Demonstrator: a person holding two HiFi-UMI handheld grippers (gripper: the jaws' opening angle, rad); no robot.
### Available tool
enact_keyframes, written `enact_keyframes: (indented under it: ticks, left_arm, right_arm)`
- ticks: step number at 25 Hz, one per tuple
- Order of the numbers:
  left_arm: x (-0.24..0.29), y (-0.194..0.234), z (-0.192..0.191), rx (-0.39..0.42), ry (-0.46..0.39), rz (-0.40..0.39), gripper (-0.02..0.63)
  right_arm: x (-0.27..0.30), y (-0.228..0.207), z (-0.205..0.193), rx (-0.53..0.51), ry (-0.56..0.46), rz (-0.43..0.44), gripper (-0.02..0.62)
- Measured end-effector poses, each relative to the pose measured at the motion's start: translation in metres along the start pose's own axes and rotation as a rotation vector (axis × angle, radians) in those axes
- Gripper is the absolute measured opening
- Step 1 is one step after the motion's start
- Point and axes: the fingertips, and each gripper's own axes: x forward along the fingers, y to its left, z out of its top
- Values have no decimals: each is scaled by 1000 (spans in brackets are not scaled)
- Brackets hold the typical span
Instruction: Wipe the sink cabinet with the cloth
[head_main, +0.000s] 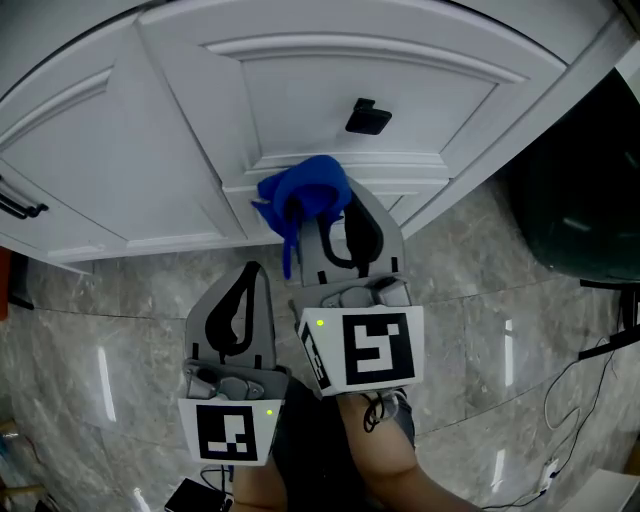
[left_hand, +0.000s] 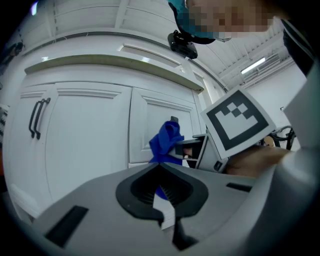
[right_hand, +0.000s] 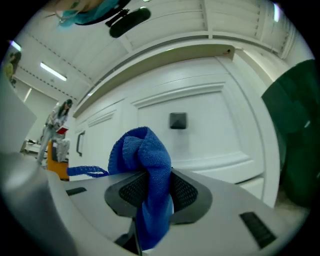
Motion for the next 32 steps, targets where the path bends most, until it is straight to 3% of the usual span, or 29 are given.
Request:
enact_keyframes:
  ticks: [3,11,24,32]
  left_arm:
    - [-4,12,-2,-3,15,44,0]
    - [-11,39,-5,24,23,103,0]
    - [-4,45,-16,-3,42,95,0]
    - [-3,41,-15,-1,40,95,0]
  right_arm:
    - [9,37,-12,17,36,102,117]
    - [23,69,-45,60,127,183,117]
    - [33,70,-54,-37,132,162,117]
    - [32,69,-56,-37,141,187,117]
